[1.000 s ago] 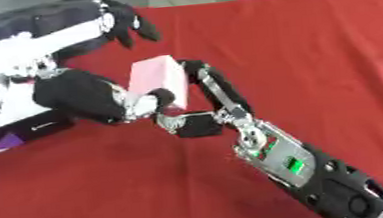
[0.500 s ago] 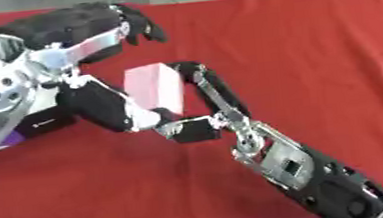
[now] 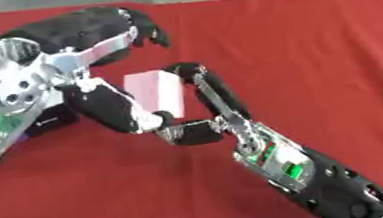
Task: Pick up the objects with one hand, pass them to the other hand, and then place them into the box on the other side of the table.
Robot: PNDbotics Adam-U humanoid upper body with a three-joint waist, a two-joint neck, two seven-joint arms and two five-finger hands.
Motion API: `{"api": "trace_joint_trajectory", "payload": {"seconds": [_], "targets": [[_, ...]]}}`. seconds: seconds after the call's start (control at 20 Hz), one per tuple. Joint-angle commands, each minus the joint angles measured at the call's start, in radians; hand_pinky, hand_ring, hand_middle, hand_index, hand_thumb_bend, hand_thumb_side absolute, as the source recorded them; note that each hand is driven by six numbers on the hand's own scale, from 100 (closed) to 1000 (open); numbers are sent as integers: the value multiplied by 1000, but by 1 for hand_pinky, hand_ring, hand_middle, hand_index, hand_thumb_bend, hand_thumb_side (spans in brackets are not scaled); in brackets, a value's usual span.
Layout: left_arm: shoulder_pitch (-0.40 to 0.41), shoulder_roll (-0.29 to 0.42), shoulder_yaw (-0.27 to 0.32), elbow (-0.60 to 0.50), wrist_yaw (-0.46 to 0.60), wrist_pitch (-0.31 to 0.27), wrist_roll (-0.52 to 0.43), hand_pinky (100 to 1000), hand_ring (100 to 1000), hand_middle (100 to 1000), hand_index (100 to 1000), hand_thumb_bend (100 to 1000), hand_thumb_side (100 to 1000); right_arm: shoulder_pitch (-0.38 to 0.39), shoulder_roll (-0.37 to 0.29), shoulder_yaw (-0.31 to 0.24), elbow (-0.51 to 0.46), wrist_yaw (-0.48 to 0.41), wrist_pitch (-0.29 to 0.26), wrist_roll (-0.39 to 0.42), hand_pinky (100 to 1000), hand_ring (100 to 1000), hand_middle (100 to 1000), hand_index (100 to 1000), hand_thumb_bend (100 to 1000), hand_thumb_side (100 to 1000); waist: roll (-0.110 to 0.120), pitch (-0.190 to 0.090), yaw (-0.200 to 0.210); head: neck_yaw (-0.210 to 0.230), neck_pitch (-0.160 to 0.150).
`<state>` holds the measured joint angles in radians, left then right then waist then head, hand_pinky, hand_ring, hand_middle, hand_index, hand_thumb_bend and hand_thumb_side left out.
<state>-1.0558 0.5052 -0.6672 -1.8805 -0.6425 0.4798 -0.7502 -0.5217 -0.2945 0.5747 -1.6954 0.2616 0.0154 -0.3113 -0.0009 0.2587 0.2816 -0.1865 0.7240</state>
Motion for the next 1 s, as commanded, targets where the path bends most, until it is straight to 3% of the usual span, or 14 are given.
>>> {"api": "trace_joint_trajectory", "payload": {"seconds": [0.05, 0.35, 0.7, 1.0], "targets": [[-23, -3, -3, 12, -27, -6, -40, 884, 847, 829, 887, 572, 324, -13, 5, 3, -9, 4, 13, -4, 766, 503, 406, 561, 100, 144, 4, -28, 2, 5, 10], [-26, -17, -16, 41, -57, -39, -79, 885, 860, 832, 891, 594, 313, -18, 11, 13, -10, -39, 73, -9, 771, 509, 417, 577, 100, 220, 2, -29, 3, 7, 21], [-34, -27, -21, 56, -83, -63, -107, 885, 867, 834, 894, 592, 277, -12, 2, 20, -33, -100, 103, -32, 766, 513, 426, 592, 100, 298, 1, -32, 5, 7, 21], [-28, -40, -17, 115, -136, -80, -58, 883, 869, 834, 894, 574, 217, -10, -12, 32, -65, -98, 83, -48, 763, 510, 421, 585, 100, 279, 0, -32, 4, 7, 14]]}}
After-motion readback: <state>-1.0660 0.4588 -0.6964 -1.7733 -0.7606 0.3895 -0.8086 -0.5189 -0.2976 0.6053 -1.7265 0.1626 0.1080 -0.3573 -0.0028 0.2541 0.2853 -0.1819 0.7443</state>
